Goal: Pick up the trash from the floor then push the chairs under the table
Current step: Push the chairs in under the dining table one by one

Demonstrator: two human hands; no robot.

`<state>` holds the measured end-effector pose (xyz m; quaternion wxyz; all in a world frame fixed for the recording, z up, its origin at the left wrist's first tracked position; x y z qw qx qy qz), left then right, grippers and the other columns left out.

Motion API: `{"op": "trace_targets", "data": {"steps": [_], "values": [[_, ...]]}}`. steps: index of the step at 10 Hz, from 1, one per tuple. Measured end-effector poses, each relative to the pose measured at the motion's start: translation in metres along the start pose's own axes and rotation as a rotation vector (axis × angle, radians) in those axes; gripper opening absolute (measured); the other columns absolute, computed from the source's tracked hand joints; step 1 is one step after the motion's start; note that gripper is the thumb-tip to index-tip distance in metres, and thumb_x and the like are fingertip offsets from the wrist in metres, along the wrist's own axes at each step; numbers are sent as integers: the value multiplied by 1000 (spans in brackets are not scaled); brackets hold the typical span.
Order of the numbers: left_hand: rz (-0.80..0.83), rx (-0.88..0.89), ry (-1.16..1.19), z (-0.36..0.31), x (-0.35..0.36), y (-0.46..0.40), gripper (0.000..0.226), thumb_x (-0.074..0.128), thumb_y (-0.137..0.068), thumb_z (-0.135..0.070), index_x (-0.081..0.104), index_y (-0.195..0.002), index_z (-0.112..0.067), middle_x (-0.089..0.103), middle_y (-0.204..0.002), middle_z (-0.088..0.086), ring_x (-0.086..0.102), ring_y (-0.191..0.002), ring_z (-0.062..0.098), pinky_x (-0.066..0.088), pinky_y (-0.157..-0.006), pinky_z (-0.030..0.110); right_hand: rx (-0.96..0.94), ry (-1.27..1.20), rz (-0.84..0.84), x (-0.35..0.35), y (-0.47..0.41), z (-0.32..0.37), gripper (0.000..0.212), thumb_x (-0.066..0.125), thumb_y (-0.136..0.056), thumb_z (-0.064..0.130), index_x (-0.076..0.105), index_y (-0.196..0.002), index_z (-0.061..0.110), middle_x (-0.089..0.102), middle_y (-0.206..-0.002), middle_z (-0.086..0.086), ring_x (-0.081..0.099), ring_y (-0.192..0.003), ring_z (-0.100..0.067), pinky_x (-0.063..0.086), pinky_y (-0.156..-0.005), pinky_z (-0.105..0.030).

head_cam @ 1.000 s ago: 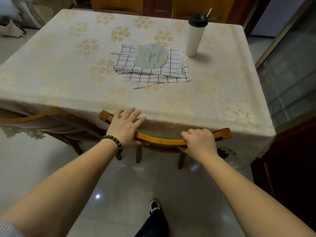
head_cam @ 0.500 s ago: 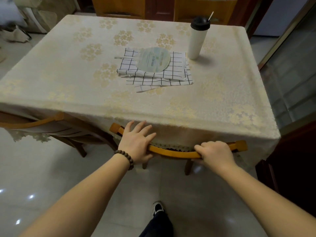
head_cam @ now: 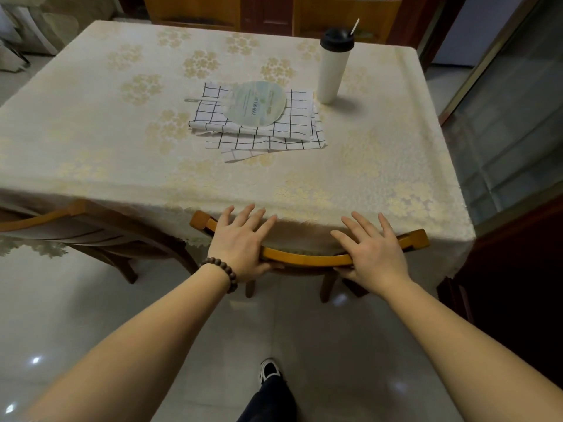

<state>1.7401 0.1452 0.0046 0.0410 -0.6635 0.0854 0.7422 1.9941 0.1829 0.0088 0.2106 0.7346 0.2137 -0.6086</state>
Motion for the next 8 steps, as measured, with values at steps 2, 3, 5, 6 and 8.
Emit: {"op": "trace_targets", "data": {"steps": [2,3,5,6,8], "values": [[77,-48,23,-3,-8,1,104,48,-72,-79,-6,-149,-33,-1,-160,3,-7,-146,24,-4,-116,55,50,-58,34,-3,3,2,78,65,-75,56,34,-141,30,35,-150,-5,30,-139,-23,18,-114,-50],[110,-38,55,-3,-11,1,106,29,-66,-91,-6,-149,-34,-1,-160,1,-8,-146,23,-3,-116,55,107,-87,75,-6,4,6,79,61,-80,54,23,-145,32,26,-154,-5,18,-143,-23,10,-116,-51],[182,-27,100,-2,-21,3,108,20,-64,-91,-4,-150,-31,6,-160,-1,-3,-147,20,1,-117,51,153,-159,173,-17,6,9,85,55,-82,59,8,-148,34,14,-158,-3,5,-145,-22,0,-116,-53],[180,-48,185,-9,-28,8,98,40,-77,-79,-2,-151,-30,6,-160,-1,-1,-147,21,3,-118,48,127,-244,198,-23,9,5,87,50,-80,67,7,-148,33,12,-158,-1,2,-145,-21,-1,-117,-50],[66,-180,318,-37,-44,27,82,39,-88,-64,2,-151,-28,7,-160,0,1,-147,22,6,-119,45,163,-513,113,-41,26,1,73,34,-87,67,14,-148,32,15,-157,2,6,-145,-17,2,-119,-41]]}}
Point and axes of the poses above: each hand's wrist, its own y-axis away from the middle knuckle, its own x-axis out of the palm, z = x × y, the point moved 2 cm from there along -y, towards the middle knuckle
